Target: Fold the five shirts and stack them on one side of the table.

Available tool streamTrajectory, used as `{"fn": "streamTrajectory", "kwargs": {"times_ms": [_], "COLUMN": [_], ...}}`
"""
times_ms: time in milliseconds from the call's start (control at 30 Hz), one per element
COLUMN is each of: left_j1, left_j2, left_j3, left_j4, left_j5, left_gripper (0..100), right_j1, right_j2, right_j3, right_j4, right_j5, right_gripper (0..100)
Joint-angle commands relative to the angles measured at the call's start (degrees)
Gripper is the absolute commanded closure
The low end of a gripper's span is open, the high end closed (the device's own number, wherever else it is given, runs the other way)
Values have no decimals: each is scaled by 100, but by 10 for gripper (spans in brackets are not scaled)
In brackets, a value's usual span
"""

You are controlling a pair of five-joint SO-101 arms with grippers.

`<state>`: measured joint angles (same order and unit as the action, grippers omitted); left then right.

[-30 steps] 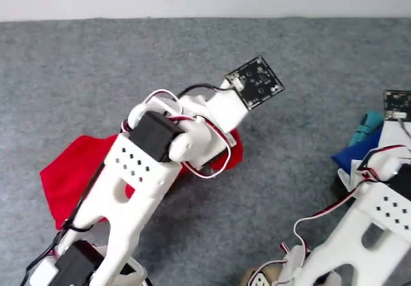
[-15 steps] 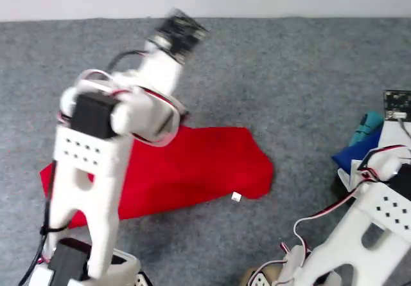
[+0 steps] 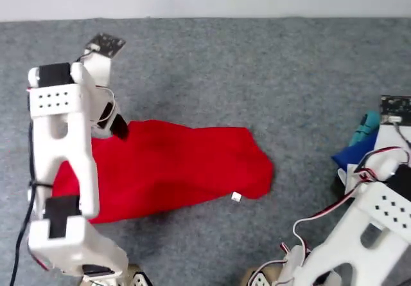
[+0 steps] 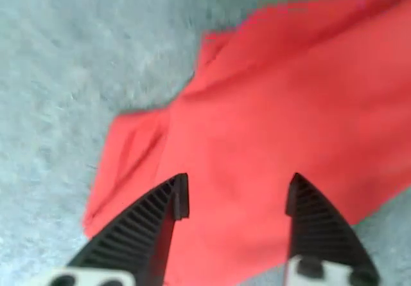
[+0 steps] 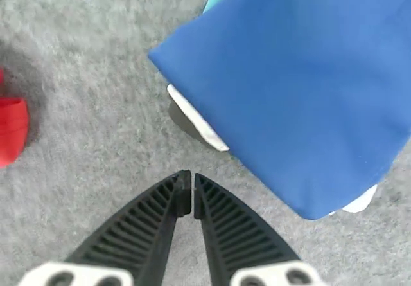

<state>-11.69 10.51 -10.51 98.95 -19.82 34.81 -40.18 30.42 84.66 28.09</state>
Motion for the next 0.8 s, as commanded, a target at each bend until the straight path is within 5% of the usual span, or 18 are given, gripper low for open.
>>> {"fn": "streamTrajectory", "kwargs": {"times_ms": [0, 300, 500, 600, 767], "left_j1": [-88, -123, -18, 114, 334], "left_j2": [554, 1758, 2400, 2374, 1468], "left_j3": [-48, -48, -57, -66, -57], "left_j4": [-334, -1099, -1125, -1011, -580], "left_j5": [-70, -62, -105, -422, -501], "left_gripper": [746, 751, 852, 985, 987], "right_j1": [-57, -48, -48, -48, -48], "right_j2": [-154, -163, -163, -163, -163], "right_j3": [35, 35, 35, 35, 35], "right_j4": [31, 31, 31, 31, 31], "right_j5": [44, 44, 44, 44, 44], "right_gripper": [990, 990, 990, 990, 990]}}
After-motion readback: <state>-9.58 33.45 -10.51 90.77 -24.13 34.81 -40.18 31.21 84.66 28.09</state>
